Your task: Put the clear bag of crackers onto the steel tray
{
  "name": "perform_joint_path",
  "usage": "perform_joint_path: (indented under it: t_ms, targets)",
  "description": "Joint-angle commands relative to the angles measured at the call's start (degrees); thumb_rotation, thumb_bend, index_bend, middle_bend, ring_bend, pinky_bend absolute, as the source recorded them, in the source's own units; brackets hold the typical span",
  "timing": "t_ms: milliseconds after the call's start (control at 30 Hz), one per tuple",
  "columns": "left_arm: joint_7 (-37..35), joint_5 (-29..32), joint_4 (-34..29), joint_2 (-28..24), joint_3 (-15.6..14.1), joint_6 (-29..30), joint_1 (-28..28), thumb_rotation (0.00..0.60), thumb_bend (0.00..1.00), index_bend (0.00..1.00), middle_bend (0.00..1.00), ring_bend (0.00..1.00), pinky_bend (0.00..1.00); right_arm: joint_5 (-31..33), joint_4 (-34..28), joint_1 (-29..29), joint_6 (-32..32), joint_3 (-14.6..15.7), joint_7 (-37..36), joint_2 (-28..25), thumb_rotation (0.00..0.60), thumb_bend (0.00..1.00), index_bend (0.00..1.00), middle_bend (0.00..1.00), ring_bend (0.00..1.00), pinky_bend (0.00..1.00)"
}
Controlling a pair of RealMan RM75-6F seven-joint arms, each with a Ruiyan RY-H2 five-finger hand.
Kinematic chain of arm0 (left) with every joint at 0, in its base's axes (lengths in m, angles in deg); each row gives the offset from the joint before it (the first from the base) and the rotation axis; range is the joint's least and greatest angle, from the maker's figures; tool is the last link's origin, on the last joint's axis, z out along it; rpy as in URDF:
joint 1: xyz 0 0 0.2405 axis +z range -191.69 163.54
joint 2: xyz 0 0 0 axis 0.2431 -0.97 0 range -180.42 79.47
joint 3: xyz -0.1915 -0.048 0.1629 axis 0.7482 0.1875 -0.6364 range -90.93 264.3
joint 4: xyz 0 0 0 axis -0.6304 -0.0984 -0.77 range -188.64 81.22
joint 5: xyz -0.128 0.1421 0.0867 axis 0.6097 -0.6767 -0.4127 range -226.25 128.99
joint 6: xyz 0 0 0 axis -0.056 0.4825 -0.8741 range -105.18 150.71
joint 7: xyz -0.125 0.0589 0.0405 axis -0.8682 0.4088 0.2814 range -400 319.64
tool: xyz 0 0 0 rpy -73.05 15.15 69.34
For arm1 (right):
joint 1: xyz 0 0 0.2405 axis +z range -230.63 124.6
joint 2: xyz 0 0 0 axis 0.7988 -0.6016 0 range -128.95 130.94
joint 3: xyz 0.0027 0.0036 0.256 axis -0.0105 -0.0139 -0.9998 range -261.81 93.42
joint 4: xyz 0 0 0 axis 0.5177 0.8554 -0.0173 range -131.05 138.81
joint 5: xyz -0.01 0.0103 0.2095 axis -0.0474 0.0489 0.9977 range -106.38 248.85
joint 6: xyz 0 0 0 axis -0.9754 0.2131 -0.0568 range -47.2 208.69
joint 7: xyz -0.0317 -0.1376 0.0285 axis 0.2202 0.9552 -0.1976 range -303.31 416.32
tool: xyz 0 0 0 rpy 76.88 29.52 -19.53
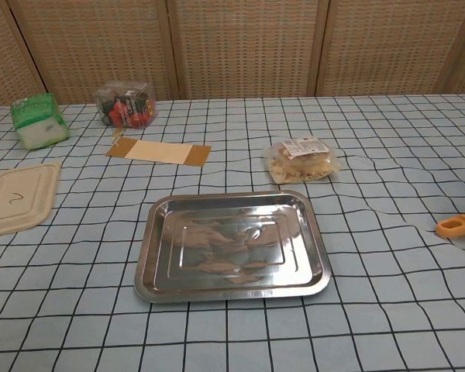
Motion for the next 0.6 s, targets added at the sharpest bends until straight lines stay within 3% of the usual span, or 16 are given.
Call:
perform_joint_path:
  t_ms: [33, 600]
  targets:
    - [-0.07, 0.14, -0.04, -0.09, 0.07, -0.06, 0.02, 0.6, 0.0, 0.0, 0.0, 0.0, 0.0, 0.04, 0.03, 0.03, 0.12, 0.04, -0.01, 0.0, 0.6, 0.13, 0.02, 0.0, 0.0, 0.0]
    - [-0.81, 0.42, -0.43, -0.74, 0.3, 0.27, 0.29, 0.6, 0.0, 0.0, 0.0, 0.0, 0.0, -0.67, 0.32, 0.55, 0.72, 0.42, 0.17, 0.56, 0.6, 0.13, 0.02, 0.0, 0.0, 0.0]
